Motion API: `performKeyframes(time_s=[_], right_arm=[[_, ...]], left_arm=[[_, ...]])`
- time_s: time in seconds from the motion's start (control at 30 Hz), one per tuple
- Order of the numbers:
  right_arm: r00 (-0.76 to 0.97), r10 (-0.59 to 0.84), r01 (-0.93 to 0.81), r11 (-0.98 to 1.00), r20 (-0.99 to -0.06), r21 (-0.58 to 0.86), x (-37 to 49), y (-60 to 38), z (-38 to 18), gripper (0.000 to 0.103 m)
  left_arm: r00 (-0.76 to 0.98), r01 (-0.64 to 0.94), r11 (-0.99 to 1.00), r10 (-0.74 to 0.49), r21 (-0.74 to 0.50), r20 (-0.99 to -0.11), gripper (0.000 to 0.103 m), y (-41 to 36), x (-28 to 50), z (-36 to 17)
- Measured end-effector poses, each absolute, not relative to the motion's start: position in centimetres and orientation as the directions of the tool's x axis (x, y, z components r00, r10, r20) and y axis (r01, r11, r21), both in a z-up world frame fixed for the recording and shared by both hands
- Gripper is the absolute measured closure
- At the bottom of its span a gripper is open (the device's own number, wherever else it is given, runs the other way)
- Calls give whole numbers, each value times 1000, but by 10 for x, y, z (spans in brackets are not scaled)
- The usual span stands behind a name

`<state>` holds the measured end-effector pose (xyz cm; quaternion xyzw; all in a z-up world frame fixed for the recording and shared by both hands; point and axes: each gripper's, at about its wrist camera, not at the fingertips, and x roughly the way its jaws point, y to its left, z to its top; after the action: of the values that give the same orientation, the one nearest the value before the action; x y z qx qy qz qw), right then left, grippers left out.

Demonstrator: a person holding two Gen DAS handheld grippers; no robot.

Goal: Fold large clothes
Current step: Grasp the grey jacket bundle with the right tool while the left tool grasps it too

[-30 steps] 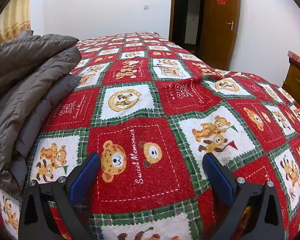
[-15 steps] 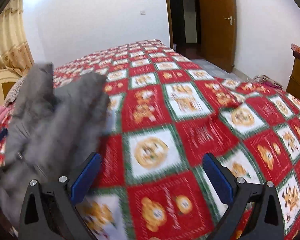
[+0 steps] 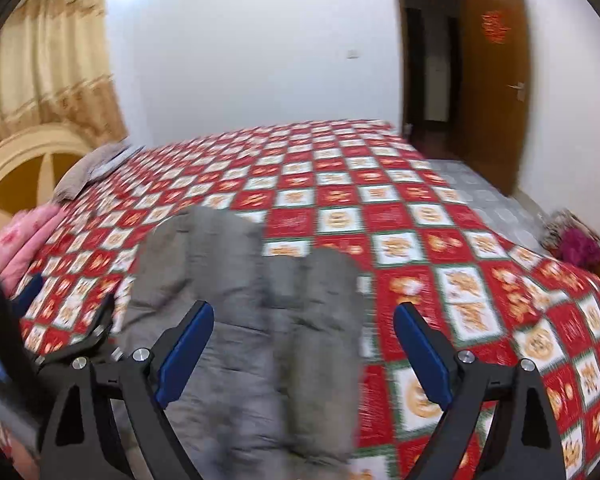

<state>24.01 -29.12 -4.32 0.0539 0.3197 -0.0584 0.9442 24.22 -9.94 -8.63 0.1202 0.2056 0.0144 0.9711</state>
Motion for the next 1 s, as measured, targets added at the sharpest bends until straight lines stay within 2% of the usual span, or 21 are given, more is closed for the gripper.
performKeyframes(time_s=[0.13, 0.3, 0.57, 1.0], right_arm=[[746, -95, 144, 989, -659, 21, 270, -279, -68, 18], [683, -144, 196, 981, -716, -10, 282, -295, -111, 19], [663, -124, 239, 970, -738, 52, 274, -317, -145, 19], [661, -114, 264, 960, -741, 89, 270, -339, -183, 19]], left_arm=[[886, 2, 978, 96, 210, -454, 0, -97, 257, -101], [870, 25, 972, 93, 232, -484, 0, -112, 267, -123], [860, 92, 967, 42, 236, -509, 0, -136, 273, -134], [829, 130, 943, 67, 308, -555, 0, -178, 285, -159]])
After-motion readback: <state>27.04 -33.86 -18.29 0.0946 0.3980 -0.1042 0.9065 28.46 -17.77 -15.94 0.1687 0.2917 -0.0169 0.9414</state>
